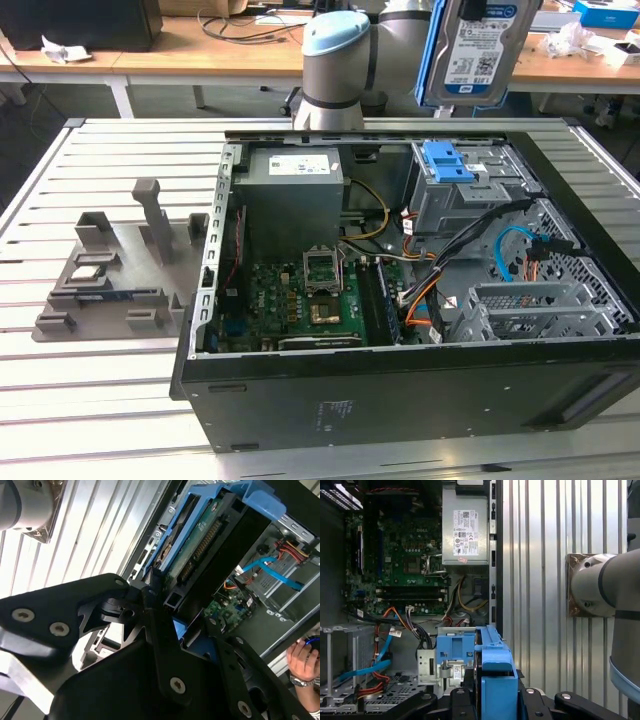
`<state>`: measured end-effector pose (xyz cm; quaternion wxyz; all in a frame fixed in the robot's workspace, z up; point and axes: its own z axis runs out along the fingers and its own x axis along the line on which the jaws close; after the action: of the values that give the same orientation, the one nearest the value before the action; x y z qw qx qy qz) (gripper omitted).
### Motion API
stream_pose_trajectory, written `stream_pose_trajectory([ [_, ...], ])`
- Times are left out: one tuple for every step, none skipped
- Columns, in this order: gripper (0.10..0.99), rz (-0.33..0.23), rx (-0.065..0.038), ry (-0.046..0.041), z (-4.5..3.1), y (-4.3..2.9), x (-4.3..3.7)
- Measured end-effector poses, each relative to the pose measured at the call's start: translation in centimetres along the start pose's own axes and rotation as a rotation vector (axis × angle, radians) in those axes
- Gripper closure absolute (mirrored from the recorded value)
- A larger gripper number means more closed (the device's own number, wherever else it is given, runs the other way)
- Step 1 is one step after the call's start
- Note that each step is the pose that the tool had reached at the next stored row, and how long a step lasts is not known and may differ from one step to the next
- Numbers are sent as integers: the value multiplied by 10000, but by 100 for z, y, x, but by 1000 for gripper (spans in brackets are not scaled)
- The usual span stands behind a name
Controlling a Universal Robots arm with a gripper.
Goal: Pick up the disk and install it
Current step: 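Pick up the disk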
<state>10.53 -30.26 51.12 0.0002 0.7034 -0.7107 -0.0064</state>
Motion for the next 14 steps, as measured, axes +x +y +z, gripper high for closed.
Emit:
stream_pose_trajectory([
  [722,-1,0,1,-1,-2,43],
  [722,-1,0,1,-1,-3,72],
  [722,-1,-1,0,-1,-4,98],
  [722,0,0,0,-1,-5,140],
  [722,0,0,1,-2,-7,177],
  [722,0,-1,-1,-2,-8,213],
  [722,0,-1,0,-2,-9,237],
  [722,0,0,1,-3,-11,270],
  [722,0,0,0,-3,-11,293],
  [722,0,0,0,-3,-12,319],
  [722,0,-1,0,-3,-14,370],
  [722,0,-1,0,-4,-16,422],
  [722,0,-1,1,-4,-18,457],
  [722,0,-1,-1,-4,-19,482],
])
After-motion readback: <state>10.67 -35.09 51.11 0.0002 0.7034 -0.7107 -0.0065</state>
